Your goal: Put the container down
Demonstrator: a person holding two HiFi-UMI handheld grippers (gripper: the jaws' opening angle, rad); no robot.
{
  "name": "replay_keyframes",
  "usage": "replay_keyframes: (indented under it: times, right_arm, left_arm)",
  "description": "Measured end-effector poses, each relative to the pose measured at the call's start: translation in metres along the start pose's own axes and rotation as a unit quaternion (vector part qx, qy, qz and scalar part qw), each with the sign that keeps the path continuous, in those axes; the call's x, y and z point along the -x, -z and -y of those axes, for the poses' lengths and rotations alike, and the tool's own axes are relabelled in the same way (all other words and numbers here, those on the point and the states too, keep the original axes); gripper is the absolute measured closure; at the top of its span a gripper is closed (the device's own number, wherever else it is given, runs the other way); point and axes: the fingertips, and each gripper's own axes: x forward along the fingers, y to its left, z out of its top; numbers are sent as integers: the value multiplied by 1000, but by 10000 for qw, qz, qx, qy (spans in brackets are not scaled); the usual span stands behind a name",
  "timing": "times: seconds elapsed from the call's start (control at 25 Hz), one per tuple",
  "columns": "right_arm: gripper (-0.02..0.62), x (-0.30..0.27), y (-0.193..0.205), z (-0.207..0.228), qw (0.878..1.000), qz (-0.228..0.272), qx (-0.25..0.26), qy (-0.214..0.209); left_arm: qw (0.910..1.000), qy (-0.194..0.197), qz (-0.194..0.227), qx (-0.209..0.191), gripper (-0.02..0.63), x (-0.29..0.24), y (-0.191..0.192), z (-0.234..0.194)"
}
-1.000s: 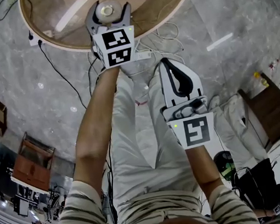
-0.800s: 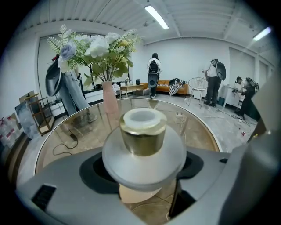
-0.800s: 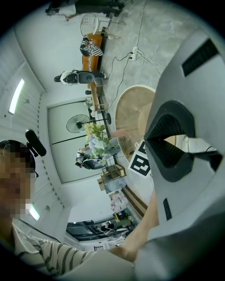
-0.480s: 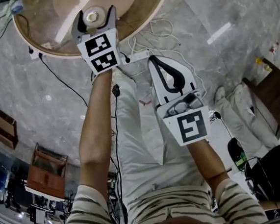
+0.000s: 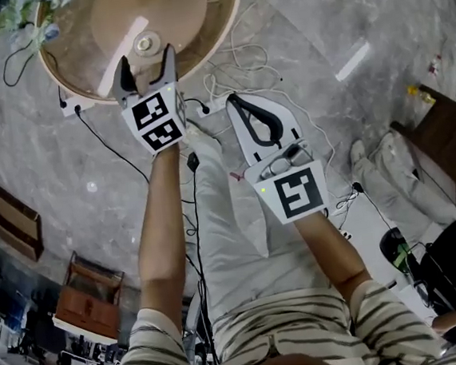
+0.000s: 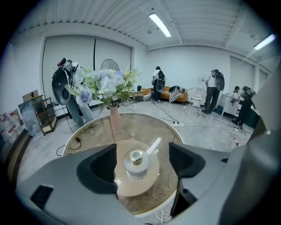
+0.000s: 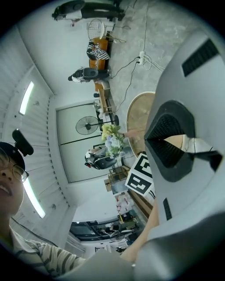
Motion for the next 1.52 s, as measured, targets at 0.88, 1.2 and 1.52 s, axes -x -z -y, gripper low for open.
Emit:
replay_keyframes:
  times: [0.88,1.2,1.52]
  right_arm:
    - [588,135,-161,-38,9968,598,324,-408]
    - [588,175,-218,-61,9925,919,482,-647]
    - [589,191,-268,-79,9860,1280,708,-803]
  left_arm:
    - [9971,-6,707,296,473,252,-166,57]
    - [9921,-48,1227,246,603,322,-221,74]
    - [9854,111,1678,268,607,367,-267,83]
